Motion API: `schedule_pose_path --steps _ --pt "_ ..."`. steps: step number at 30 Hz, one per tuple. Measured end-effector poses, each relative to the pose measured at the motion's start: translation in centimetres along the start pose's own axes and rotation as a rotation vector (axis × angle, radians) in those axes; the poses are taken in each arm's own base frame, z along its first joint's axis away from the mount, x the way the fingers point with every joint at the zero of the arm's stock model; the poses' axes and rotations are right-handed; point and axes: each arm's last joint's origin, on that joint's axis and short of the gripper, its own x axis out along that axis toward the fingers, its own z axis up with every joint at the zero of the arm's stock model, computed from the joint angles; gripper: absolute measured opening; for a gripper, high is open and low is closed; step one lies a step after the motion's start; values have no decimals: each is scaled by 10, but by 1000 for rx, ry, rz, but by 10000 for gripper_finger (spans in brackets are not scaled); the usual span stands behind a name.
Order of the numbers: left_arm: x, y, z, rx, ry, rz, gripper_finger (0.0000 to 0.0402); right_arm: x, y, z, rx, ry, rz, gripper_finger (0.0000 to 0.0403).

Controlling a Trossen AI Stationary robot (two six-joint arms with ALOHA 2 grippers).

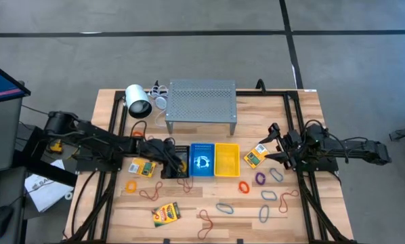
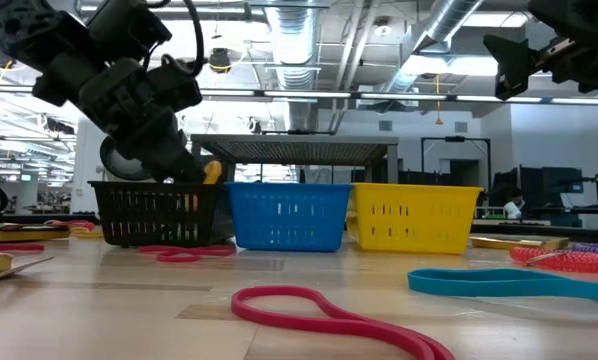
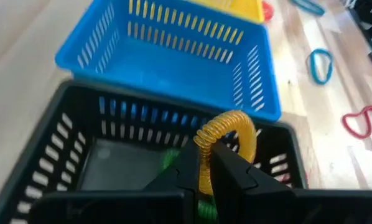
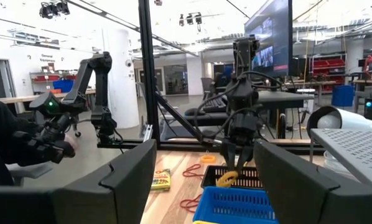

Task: Pick & Place Office Desk Supplies
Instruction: Put the yellow spring keychain into the black basket

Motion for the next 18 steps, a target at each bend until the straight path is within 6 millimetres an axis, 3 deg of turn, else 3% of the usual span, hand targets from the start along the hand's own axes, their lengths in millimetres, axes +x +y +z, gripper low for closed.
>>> schedule_pose_path --steps 10,18 --pt "1 2 -5 -44 52 18 18 0 0 0 1 4 -1 265" --pt "1 2 -6 -58 64 18 42 0 0 0 1 4 -1 265"
